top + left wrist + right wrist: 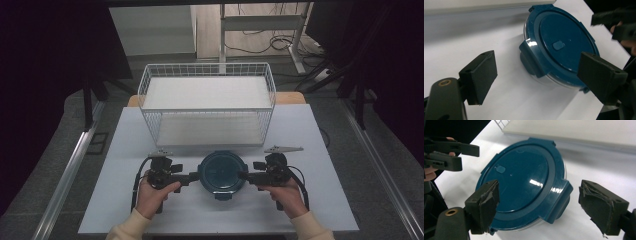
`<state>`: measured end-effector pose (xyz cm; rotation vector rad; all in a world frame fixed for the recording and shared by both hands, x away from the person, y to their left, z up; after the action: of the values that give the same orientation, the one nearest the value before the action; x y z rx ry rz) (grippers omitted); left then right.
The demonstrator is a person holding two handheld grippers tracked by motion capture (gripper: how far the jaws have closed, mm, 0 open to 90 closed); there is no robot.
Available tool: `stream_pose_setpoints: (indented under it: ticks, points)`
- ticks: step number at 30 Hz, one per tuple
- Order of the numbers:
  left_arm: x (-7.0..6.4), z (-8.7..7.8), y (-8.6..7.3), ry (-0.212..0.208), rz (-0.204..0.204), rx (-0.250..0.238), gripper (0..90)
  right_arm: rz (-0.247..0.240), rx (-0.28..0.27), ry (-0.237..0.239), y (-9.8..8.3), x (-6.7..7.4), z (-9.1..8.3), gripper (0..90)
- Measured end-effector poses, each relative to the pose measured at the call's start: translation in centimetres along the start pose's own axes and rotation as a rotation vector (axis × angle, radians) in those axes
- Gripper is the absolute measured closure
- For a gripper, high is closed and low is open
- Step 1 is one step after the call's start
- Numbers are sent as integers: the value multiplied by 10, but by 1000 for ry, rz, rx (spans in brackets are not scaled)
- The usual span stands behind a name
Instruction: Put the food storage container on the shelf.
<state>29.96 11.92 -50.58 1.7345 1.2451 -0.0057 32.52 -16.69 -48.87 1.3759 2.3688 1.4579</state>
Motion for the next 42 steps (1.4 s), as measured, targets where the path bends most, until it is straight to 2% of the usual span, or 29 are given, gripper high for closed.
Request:
stream_pose_setpoints:
  ticks: [1,2,3,5,8,11,13,17,21,24,25,29,31,33,35,38,42]
  points:
    - [2,6,-1,-18,-25,6,161,10,22,0,-3,-2,5,161]
    - [2,6,-1,-18,-25,6,161,10,22,0,-3,-2,5,161]
    - [5,12,-2,-28,-43,25,161,24,40,5,-5,-4,9,157]
    - [6,15,-2,-35,-51,28,161,31,46,9,-6,-5,11,154]
    - [9,22,-2,-58,-86,34,163,53,64,12,-7,-7,20,139]
    - [11,31,-3,-85,-108,51,168,95,91,41,-9,-10,29,122]
    - [10,34,-4,-94,-120,54,171,104,92,44,-10,-10,31,122]
    - [8,43,-7,-132,-128,81,181,153,106,74,-13,-9,39,122]
    - [8,50,-9,-163,-153,100,172,158,112,68,-15,-10,40,123]
    - [5,52,-10,-181,-155,104,188,183,118,81,-17,-10,42,131]
    - [3,53,-11,-198,-160,109,209,204,113,83,-17,-10,42,140]
    - [1,53,-11,-185,-164,111,208,226,113,77,-17,-10,41,161]
    - [2,52,-10,-186,-181,109,232,268,98,74,-18,-12,39,206]
    - [2,52,-10,-186,-183,108,239,285,94,76,-18,-12,38,224]
    - [0,49,-9,-182,-183,99,271,317,71,94,-20,-15,33,278]
    - [-3,46,-10,-175,-182,86,291,327,57,103,-21,-14,29,310]
    - [-9,39,-11,-166,-162,69,325,299,29,114,-24,-9,20,346]
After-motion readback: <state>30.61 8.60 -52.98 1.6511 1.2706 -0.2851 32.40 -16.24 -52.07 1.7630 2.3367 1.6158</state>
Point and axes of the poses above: each handheld gripper's, and its own axes: z roughly forward along the jaws, y roughly out of its top, x roughly to its left, the point moved 4 cm from there along z, roughly forward along the jaws, and after that the axes turned 4 degrees about -x, right-handed, at the moved point
